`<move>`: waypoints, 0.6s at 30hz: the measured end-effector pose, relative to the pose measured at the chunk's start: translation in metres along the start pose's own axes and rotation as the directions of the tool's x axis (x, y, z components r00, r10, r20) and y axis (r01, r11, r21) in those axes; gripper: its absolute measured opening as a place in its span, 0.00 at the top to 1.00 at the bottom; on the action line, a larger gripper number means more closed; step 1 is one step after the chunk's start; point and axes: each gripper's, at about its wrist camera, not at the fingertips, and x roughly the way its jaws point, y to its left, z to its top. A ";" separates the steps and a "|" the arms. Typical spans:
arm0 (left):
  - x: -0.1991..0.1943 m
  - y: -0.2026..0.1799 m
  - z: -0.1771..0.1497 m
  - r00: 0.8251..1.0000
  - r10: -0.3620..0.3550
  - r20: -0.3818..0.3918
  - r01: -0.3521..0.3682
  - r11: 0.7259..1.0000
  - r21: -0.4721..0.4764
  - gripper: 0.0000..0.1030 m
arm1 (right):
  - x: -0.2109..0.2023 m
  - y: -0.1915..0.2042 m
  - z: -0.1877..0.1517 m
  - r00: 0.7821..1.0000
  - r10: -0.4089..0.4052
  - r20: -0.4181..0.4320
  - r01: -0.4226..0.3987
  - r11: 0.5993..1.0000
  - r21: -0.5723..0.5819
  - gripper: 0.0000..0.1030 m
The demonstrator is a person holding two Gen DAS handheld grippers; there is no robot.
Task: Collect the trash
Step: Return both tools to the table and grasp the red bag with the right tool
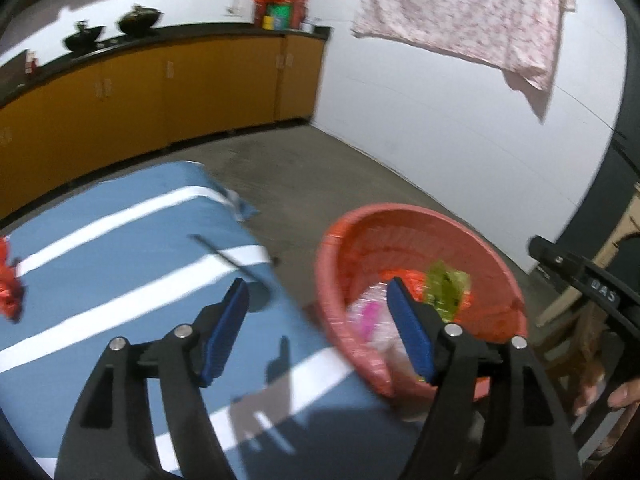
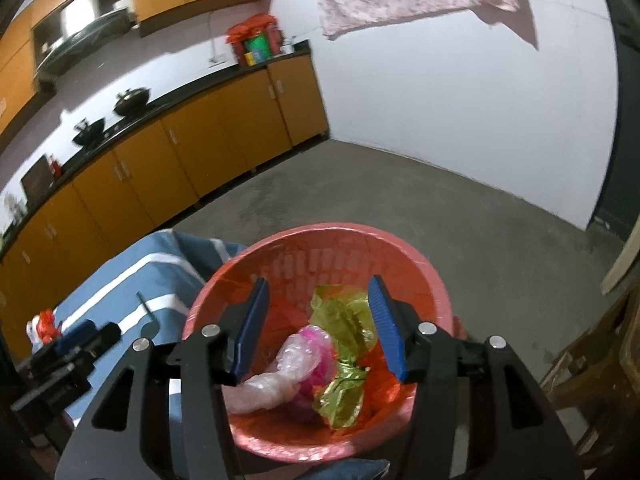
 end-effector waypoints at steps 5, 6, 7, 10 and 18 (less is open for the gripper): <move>-0.034 0.049 -0.010 0.991 0.128 0.045 -0.126 0.991 -0.038 0.24 | 0.004 0.046 -0.009 0.996 0.085 -0.034 -0.088 0.993 -0.082 0.49; -0.043 0.064 -0.014 0.985 0.166 0.052 -0.164 0.985 -0.051 0.23 | 0.006 0.057 -0.009 0.994 0.102 -0.043 -0.106 0.989 -0.100 0.49; -0.053 0.079 -0.019 0.978 0.203 0.058 -0.199 0.978 -0.063 0.23 | 0.007 0.070 -0.012 0.991 0.123 -0.053 -0.129 0.984 -0.119 0.49; -0.080 0.125 -0.032 0.949 0.309 0.064 -0.301 0.948 -0.103 0.21 | 0.012 0.119 -0.025 0.975 0.201 -0.092 -0.215 0.958 -0.190 0.49; -0.150 0.244 -0.080 0.844 0.536 0.012 -0.515 0.816 -0.263 0.19 | 0.030 0.267 -0.059 0.899 0.383 -0.213 -0.436 0.829 -0.350 0.44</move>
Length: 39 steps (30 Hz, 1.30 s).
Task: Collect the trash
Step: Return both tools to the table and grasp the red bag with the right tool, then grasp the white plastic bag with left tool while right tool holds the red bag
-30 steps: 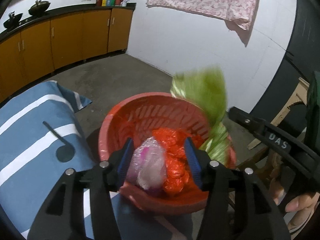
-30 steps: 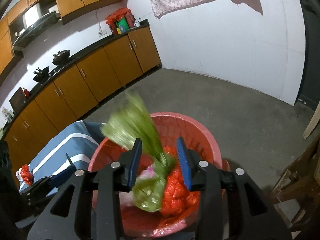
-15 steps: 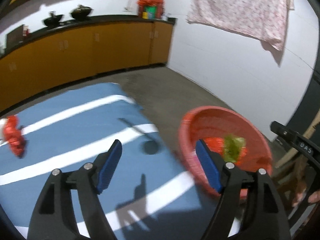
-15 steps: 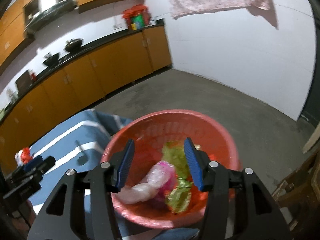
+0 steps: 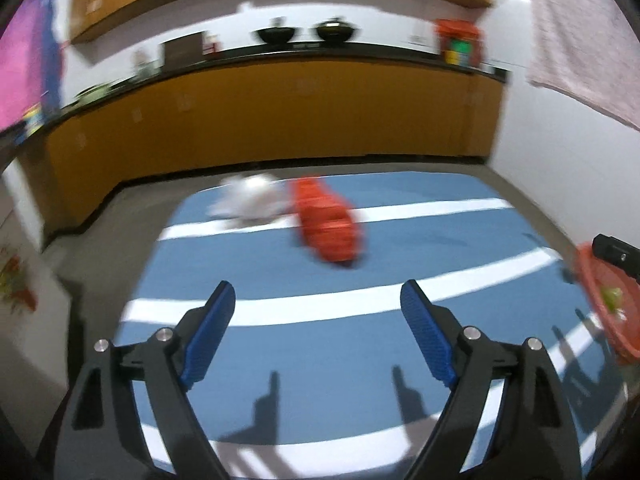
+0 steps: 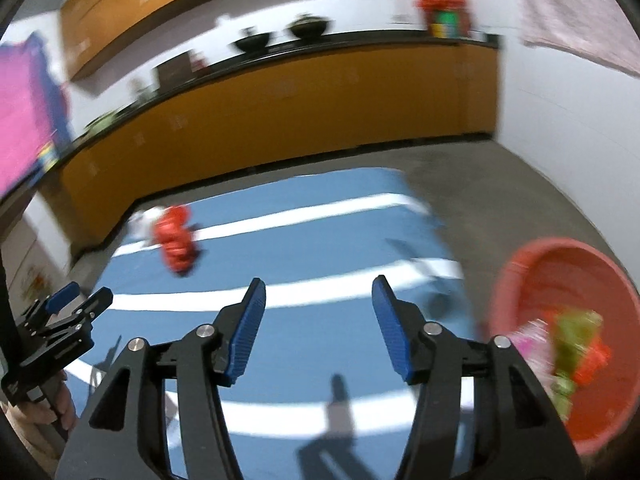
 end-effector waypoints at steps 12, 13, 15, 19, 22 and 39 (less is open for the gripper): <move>0.017 0.118 0.007 0.988 0.153 0.019 -0.148 0.977 -0.156 0.16 | 0.124 0.134 0.022 0.985 0.154 -0.073 -0.164 0.973 -0.163 0.35; 0.019 0.126 0.008 0.987 0.158 0.023 -0.152 0.974 -0.165 0.16 | 0.129 0.139 0.024 0.985 0.159 -0.074 -0.169 0.971 -0.168 0.33; 0.022 0.138 0.011 0.984 0.177 0.029 -0.169 0.969 -0.181 0.16 | 0.138 0.146 0.028 0.983 0.163 -0.080 -0.175 0.968 -0.181 0.31; 0.028 0.152 0.012 0.980 0.198 0.023 -0.190 0.964 -0.184 0.16 | 0.159 0.159 0.030 0.982 0.154 -0.110 -0.175 0.960 -0.217 0.31; 0.031 0.155 0.015 0.980 0.198 0.022 -0.191 0.965 -0.178 0.16 | 0.170 0.160 0.030 0.978 0.150 -0.148 -0.181 0.958 -0.224 0.31; 0.115 0.101 0.072 0.999 0.029 -0.017 -0.030 0.993 -0.116 0.04 | 0.127 0.063 0.017 0.984 0.075 -0.161 -0.098 0.985 -0.141 0.58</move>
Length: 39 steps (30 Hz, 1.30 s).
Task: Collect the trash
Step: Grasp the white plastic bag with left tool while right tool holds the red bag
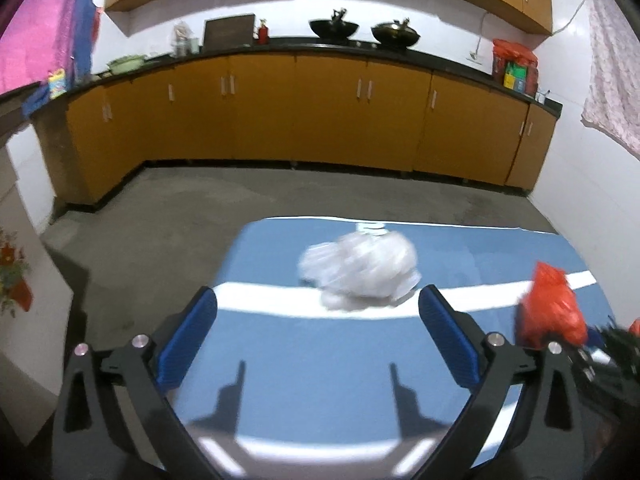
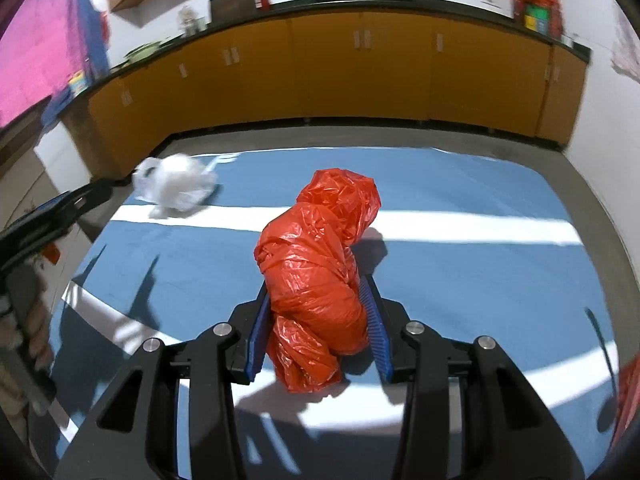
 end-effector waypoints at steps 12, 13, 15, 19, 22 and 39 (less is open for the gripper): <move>0.077 -0.047 0.030 0.995 0.010 -0.102 0.005 0.990 0.140 0.04 | -0.020 -0.038 -0.010 1.000 -0.003 -0.009 0.003 0.997 0.075 0.58; 0.081 -0.048 0.031 0.993 0.005 -0.115 0.012 0.989 0.148 0.05 | -0.021 -0.037 -0.011 1.000 0.000 -0.008 0.001 0.997 0.075 0.58; 0.087 -0.050 0.034 0.992 -0.015 -0.129 0.035 0.987 0.157 0.07 | -0.022 -0.038 -0.011 1.000 0.005 -0.006 -0.005 0.997 0.072 0.58; 0.100 -0.056 0.035 0.984 -0.037 -0.177 0.071 0.979 0.191 0.28 | -0.023 -0.037 -0.011 1.000 0.016 0.000 -0.016 0.997 0.080 0.58; 0.111 -0.059 0.031 0.976 -0.038 -0.216 0.083 0.977 0.199 0.43 | -0.026 -0.039 -0.012 1.000 0.024 0.005 -0.024 0.996 0.086 0.58; 0.075 -0.082 0.006 0.980 -0.069 -0.189 0.104 0.978 0.182 0.61 | -0.065 -0.067 -0.032 0.998 -0.059 0.025 0.055 0.988 0.142 0.58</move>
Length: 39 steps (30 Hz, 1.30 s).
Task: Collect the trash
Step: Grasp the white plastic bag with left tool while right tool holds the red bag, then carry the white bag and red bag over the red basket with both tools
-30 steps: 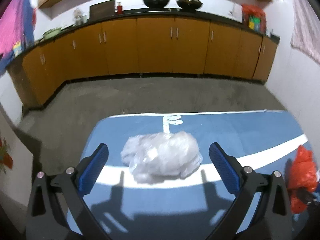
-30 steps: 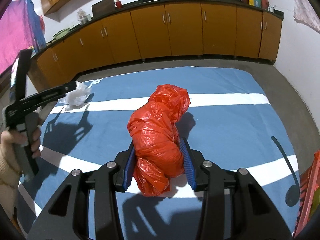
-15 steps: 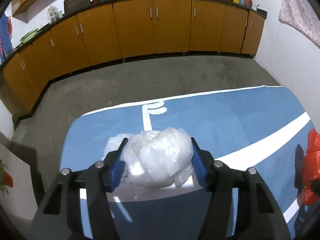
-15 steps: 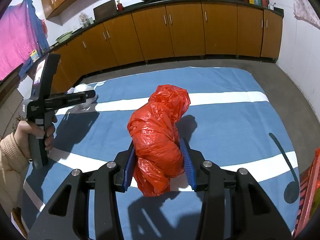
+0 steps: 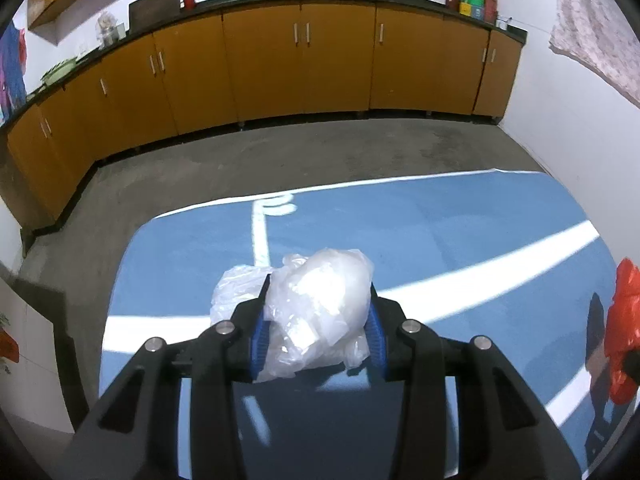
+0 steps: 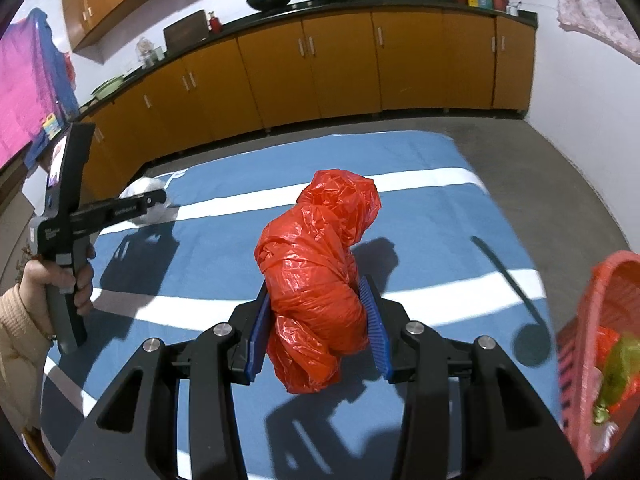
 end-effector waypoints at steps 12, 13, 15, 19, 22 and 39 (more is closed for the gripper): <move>-0.087 -0.065 -0.032 0.996 -0.047 0.076 0.042 0.996 0.076 0.61 | -0.070 -0.022 -0.023 0.997 -0.054 0.049 0.051 0.997 0.062 0.58; -0.095 -0.069 -0.034 0.995 -0.053 0.083 0.046 0.996 0.080 0.61 | -0.074 -0.022 -0.025 0.997 -0.058 0.053 0.055 0.997 0.063 0.58; -0.112 -0.078 -0.039 0.993 -0.065 0.097 0.057 0.995 0.087 0.61 | -0.088 -0.022 -0.028 0.995 -0.074 0.068 0.069 0.995 0.066 0.58; -0.146 -0.096 -0.047 0.987 -0.095 0.127 0.083 0.992 0.097 0.61 | -0.112 -0.024 -0.037 0.991 -0.095 0.092 0.088 0.993 0.078 0.58; -0.170 -0.110 -0.052 0.983 -0.114 0.147 0.098 0.989 0.112 0.61 | -0.132 -0.030 -0.045 0.987 -0.115 0.114 0.105 0.990 0.089 0.58; -0.249 -0.188 -0.076 0.961 -0.195 0.197 0.160 0.970 0.181 0.61 | -0.215 -0.074 -0.078 0.940 -0.269 0.210 0.239 0.958 0.157 0.58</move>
